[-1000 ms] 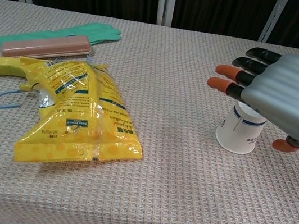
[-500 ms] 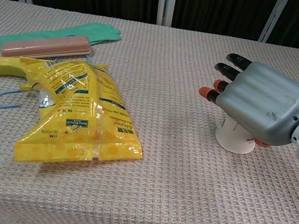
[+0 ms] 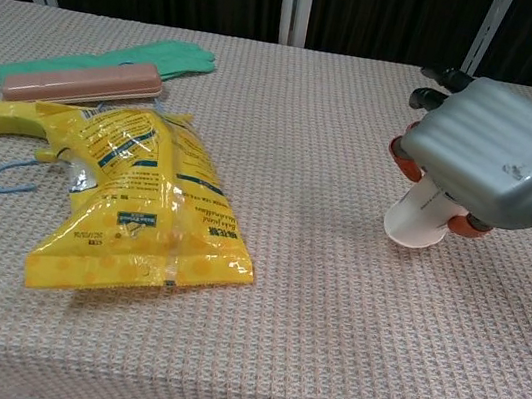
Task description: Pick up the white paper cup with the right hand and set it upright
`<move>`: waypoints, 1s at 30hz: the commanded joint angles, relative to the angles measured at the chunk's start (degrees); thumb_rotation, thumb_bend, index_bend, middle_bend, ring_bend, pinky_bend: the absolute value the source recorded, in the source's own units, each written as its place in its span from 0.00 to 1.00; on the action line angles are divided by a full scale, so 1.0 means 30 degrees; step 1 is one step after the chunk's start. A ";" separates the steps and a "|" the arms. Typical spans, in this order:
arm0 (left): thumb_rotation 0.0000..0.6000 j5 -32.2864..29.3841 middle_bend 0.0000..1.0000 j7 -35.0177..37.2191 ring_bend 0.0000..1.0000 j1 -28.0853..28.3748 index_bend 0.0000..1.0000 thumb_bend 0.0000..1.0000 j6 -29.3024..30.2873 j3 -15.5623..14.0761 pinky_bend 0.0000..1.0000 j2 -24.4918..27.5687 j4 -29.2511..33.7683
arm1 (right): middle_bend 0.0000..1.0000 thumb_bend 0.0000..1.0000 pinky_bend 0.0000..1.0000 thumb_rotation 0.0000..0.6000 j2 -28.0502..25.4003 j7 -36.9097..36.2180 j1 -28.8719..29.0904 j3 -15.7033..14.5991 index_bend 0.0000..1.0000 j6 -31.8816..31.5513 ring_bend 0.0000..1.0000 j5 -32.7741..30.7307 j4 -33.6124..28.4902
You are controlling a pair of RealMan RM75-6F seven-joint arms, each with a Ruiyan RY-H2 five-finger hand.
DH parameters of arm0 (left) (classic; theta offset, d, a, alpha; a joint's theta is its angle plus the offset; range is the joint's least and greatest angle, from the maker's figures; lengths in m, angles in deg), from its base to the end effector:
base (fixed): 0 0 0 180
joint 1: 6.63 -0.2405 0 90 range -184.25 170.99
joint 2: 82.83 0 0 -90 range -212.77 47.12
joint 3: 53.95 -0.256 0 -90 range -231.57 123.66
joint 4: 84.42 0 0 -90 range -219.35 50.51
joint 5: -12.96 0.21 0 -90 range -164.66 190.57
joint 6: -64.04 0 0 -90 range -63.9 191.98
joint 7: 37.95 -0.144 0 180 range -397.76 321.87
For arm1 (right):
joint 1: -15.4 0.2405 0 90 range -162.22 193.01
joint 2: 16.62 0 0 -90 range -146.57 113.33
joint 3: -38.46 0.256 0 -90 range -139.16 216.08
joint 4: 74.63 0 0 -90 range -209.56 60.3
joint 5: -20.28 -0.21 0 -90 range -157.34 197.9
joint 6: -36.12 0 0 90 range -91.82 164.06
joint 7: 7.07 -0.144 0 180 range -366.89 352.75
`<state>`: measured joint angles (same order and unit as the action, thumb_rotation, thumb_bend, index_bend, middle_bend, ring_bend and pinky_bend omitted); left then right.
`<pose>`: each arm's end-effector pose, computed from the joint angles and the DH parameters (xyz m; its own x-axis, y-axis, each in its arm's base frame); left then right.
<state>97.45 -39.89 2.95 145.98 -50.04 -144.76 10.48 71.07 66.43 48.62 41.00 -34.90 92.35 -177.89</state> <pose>-0.2935 0.2091 0.1637 0.4182 0.0055 0.9083 0.9066 -0.0643 -0.4170 -0.1302 -0.2537 -0.0033 0.8822 0.1449 0.4481 -0.3494 -0.4364 0.8291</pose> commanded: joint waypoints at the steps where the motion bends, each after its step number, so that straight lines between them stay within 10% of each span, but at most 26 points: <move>1: 1.00 0.0017 0.00 -0.0076 0.00 0.0033 0.02 0.06 -0.0061 -0.0024 0.00 -0.0035 0.0000 | 0.60 0.16 0.00 1.00 -0.0989 -1.3268 -0.1183 0.2161 0.65 0.0374 0.19 -0.0298 0.1745; 8: 1.00 0.0141 0.00 -0.0020 0.00 0.0192 0.02 0.06 -0.0343 -0.0112 0.00 -0.0079 -0.0015 | 0.62 0.18 0.00 1.00 -0.1644 -2.7171 -0.2319 0.3448 0.68 0.1976 0.22 -0.0050 0.3734; 13: 1.00 0.0089 0.00 -0.0002 0.00 0.0204 0.02 0.06 -0.0388 -0.0124 0.00 -0.0094 -0.0064 | 0.55 0.17 0.00 1.00 -0.2538 -3.1416 -0.2293 0.3390 0.61 0.4212 0.18 -0.0333 0.4799; 22: 1.00 0.0260 0.00 0.0368 0.00 0.0213 0.02 0.06 -0.0359 -0.0183 0.00 -0.0008 -0.0076 | 0.11 0.03 0.00 1.00 -0.3754 -3.1791 -0.1864 0.2902 0.02 0.5282 0.00 0.0821 0.5197; 30: 1.00 0.0306 0.00 0.0413 0.00 0.0195 0.02 0.06 -0.0285 -0.0198 0.00 -0.0007 -0.0075 | 0.04 0.02 0.00 1.00 -0.5396 -2.5732 -0.1288 0.2211 0.00 0.4904 0.00 0.1806 0.3484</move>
<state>98.36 -38.66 3.53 145.12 -50.63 -144.79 10.25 57.55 -19.68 43.70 48.69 -19.64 96.29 -164.71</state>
